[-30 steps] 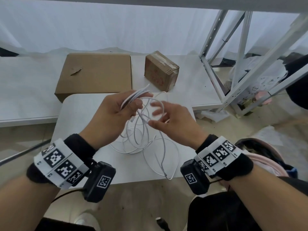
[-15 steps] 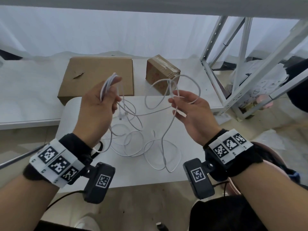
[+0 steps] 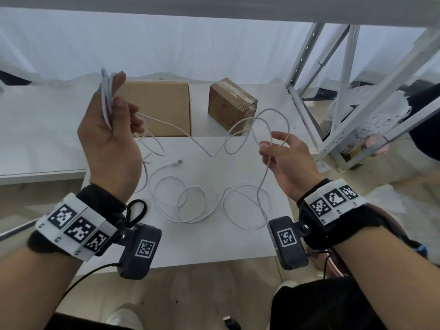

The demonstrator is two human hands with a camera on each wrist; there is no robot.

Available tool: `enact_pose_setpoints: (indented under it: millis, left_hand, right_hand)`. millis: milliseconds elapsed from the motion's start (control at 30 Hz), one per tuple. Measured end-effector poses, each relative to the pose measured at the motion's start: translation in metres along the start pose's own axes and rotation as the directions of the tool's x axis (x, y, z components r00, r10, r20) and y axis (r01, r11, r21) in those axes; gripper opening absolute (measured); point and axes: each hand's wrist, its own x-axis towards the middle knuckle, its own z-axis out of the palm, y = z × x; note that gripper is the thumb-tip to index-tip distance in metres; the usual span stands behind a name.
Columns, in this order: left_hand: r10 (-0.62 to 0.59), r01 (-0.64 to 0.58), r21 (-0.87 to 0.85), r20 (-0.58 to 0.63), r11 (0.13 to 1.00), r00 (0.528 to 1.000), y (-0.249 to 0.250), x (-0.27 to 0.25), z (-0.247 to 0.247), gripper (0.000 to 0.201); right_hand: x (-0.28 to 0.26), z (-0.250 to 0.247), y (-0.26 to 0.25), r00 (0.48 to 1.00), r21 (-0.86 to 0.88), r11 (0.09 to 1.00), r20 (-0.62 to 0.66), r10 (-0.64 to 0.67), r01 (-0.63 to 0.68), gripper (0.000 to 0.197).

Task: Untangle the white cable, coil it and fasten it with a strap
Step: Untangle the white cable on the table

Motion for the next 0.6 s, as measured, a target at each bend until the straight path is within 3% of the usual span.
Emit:
enact_pose_setpoints:
  millis: [133,233,433,533,600]
  left_hand:
    - [-0.008,0.009,-0.006,0.105,1.0,0.994,0.001,-0.004,0.001,0.03]
    - [-0.02,0.023,-0.02,0.152,1.0,0.988,0.001,-0.005,0.002,0.028]
    - [-0.015,0.037,-0.082,0.252,0.996,0.968,0.01,-0.011,0.005,0.027]
    - [-0.004,0.035,-0.081,0.357,0.996,0.934,0.015,-0.017,0.008,0.028]
    - [0.017,0.011,-0.063,0.426,0.998,0.904,0.02,-0.021,0.009,0.029]
  right_hand:
    - [-0.003,0.003,0.005,0.998,-0.178,0.984,0.061,-0.007,0.018,0.065]
    - [-0.002,0.003,0.009,0.999,-0.229,0.973,0.039,0.034,-0.024,0.074]
    - [0.001,0.001,0.012,0.999,-0.249,0.968,0.022,0.034,-0.028,0.054]
    - [-0.008,0.005,0.008,0.991,-0.319,0.943,0.123,-0.056,0.093,0.037]
    - [-0.016,0.007,0.002,0.963,-0.343,0.914,0.233,-0.138,0.215,0.037]
